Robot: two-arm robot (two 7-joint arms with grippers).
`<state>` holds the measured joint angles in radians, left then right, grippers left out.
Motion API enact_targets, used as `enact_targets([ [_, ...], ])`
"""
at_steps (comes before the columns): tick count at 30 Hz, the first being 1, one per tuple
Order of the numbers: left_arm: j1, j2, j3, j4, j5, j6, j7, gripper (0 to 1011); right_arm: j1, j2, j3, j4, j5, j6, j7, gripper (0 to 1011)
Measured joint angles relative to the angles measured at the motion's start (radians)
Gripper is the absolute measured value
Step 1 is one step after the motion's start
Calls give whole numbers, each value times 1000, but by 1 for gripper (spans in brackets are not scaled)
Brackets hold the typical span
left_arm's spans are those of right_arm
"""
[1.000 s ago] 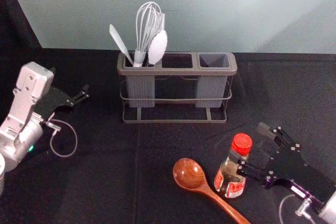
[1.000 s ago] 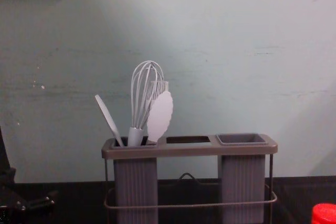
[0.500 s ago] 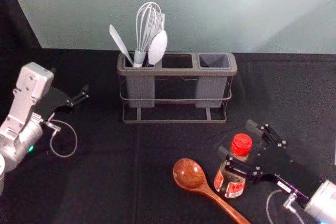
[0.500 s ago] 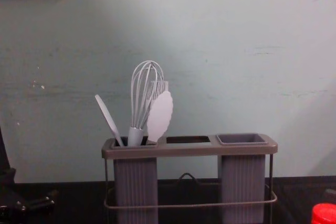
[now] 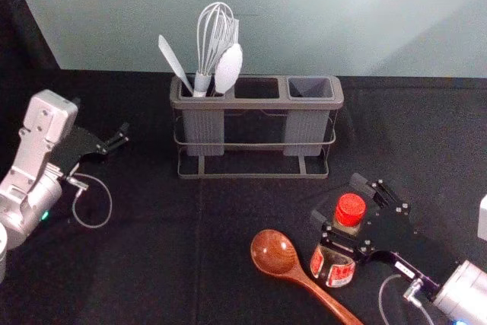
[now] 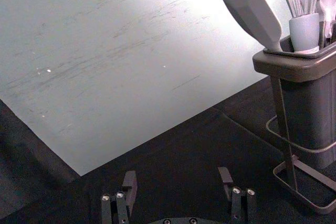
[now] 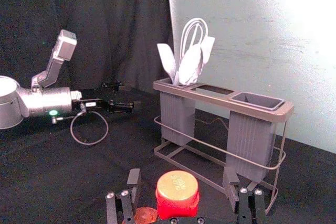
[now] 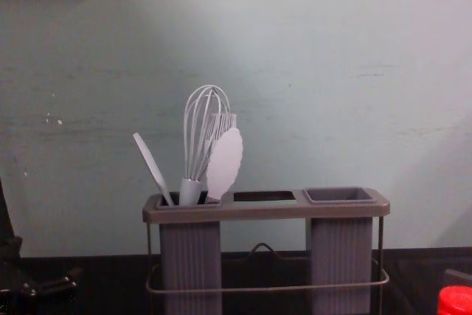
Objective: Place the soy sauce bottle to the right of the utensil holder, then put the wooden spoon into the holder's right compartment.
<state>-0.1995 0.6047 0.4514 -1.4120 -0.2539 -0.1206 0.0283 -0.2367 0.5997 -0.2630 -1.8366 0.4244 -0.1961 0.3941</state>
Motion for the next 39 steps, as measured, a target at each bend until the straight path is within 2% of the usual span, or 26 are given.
enact_targets([
  [3, 0, 0, 0, 0, 0, 0, 0, 1011, -3, -7, 5, 0, -5, 0, 4, 998],
  [8, 0, 0, 0, 0, 0, 0, 0, 1011, -12, -18, 17, -1, 1, 10, 15, 919],
  [21, 0, 0, 0, 0, 0, 0, 0, 1011, -30, -35, 47, -17, 1, 16, 40, 536],
  [24, 0, 0, 0, 0, 0, 0, 0, 1011, -32, -38, 51, -20, -2, 21, 46, 422],
  [26, 0, 0, 0, 0, 0, 0, 0, 1011, -34, -40, 54, -23, -4, 25, 49, 392],
  [34, 0, 0, 0, 0, 0, 0, 0, 1011, -42, -38, 67, -44, -5, 39, 55, 392],
  [39, 0, 0, 0, 0, 0, 0, 0, 1011, -48, -27, 92, -66, -7, 42, 54, 392],
])
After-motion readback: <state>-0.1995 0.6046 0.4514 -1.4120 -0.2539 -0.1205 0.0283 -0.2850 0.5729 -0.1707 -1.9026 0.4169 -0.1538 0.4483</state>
